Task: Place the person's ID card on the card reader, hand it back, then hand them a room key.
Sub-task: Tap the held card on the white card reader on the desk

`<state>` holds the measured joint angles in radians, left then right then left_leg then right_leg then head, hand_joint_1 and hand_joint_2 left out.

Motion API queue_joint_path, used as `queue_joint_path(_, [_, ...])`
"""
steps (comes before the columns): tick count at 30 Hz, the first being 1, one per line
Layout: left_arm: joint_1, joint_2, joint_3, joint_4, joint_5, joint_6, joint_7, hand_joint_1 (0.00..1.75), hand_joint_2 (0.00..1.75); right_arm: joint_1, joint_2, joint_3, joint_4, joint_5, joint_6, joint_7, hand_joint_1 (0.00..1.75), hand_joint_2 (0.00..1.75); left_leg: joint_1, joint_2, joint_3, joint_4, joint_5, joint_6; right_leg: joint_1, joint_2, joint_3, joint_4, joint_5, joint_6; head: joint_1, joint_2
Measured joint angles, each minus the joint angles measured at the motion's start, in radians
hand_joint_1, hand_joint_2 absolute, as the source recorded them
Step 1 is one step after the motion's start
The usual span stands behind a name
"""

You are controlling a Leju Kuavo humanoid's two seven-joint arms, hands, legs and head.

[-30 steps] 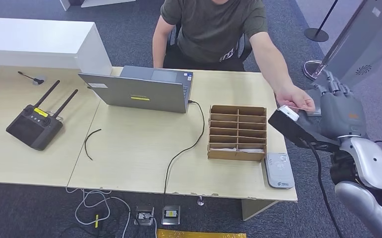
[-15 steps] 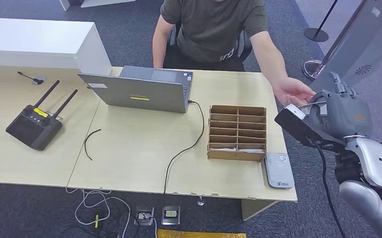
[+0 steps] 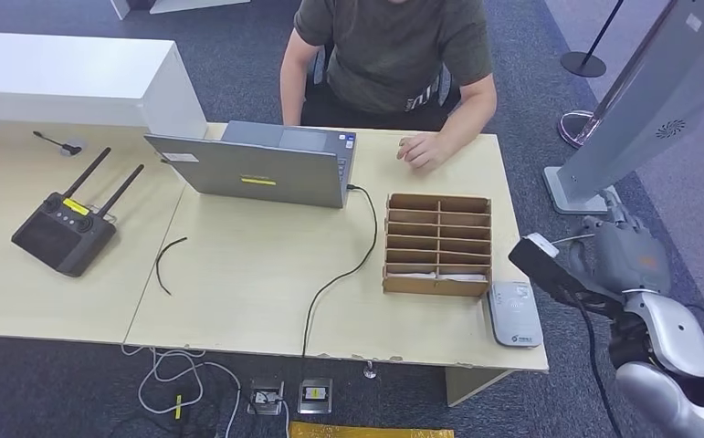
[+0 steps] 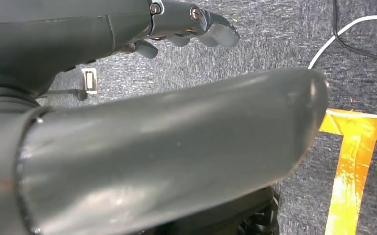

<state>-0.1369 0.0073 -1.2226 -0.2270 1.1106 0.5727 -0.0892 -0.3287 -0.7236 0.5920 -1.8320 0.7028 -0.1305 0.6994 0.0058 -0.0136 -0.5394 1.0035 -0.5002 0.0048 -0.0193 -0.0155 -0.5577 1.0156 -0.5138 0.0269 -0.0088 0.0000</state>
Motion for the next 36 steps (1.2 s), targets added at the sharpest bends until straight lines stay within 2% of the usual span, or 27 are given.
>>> queue_joint_path(6, [0.003, 0.001, 0.0, 0.0, -0.007, 0.001, 0.006, 0.0, 0.0, 0.06, 0.006, 0.001, 0.053, -0.066, -0.047, -0.032, 1.75, 1.75, 0.0, 0.001, 0.0, 0.0, 0.0, 0.0, 0.0, 0.0, 0.0, 0.0, 0.0, 0.0, 0.0, 0.0])
queue_joint_path(19, [0.002, 0.002, 0.0, -0.002, -0.042, 0.003, 0.032, 0.0, 0.0, 0.09, 0.071, 0.032, 0.189, -0.136, -0.093, -0.123, 1.75, 1.75, 0.0, 0.001, 0.0, 0.0, 0.0, 0.0, 0.0, 0.0, 0.0, 0.0, 0.0, 0.0, 0.0, 0.0])
queue_joint_path(36, [0.014, 0.011, 0.0, -0.002, -0.045, 0.012, 0.04, 0.0, 0.0, 0.126, 0.112, 0.05, 0.29, -0.222, -0.171, -0.129, 1.75, 1.75, 0.0, 0.001, 0.0, 0.0, 0.0, 0.0, 0.0, 0.001, 0.0, 0.0, 0.0, 0.0, 0.0, 0.0])
